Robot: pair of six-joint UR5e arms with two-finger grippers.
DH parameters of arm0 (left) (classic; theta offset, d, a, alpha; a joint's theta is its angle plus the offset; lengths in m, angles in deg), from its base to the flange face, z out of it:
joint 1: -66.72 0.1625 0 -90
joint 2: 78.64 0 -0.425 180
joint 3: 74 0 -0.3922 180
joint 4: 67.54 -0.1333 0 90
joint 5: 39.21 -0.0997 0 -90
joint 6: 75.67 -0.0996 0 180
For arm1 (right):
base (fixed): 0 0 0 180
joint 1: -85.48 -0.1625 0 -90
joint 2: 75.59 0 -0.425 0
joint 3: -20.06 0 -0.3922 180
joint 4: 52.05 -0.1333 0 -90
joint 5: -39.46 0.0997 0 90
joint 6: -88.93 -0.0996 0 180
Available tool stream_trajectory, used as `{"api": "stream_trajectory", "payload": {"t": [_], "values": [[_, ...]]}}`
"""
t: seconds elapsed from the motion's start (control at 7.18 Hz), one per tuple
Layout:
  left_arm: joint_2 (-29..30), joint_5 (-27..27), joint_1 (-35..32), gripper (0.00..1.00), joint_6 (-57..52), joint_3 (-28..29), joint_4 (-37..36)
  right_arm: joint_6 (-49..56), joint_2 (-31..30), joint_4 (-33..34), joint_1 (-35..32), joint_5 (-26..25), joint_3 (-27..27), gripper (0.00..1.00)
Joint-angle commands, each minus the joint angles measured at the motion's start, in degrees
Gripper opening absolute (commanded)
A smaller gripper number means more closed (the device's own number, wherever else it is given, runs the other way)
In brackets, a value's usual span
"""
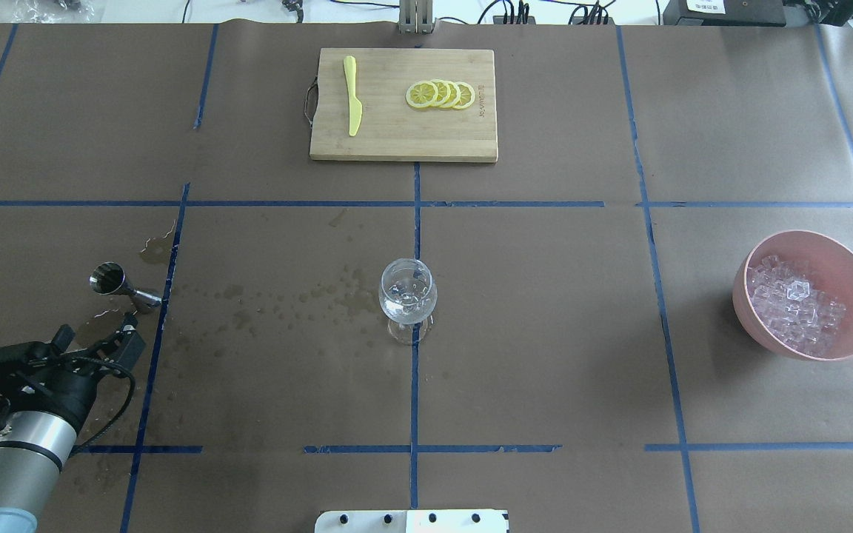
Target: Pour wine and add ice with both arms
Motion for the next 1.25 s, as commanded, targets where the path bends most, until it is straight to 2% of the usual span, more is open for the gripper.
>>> {"api": "stream_trajectory", "payload": {"t": [0.0,0.14,0.42,1.11], "values": [[6.08,-5.11,0.07,0.98,-0.47,7.95,-0.41,-0.33,0.42,0.5,0.47,-0.72,0.1,1.0],[7.77,-6.52,0.07,0.98,-0.56,9.99,-1.63,-0.86,0.42,0.5,0.47,-0.73,0.1,1.0],[8.05,-8.45,-1.68,0.96,-1.86,10.27,-1.82,-0.95,0.42,0.5,0.56,-0.73,0.01,1.0],[10.6,-8.73,-4.42,0.92,-2.84,13.43,-1.73,-0.95,0.5,0.5,0.56,-0.72,0.01,1.0]]}}
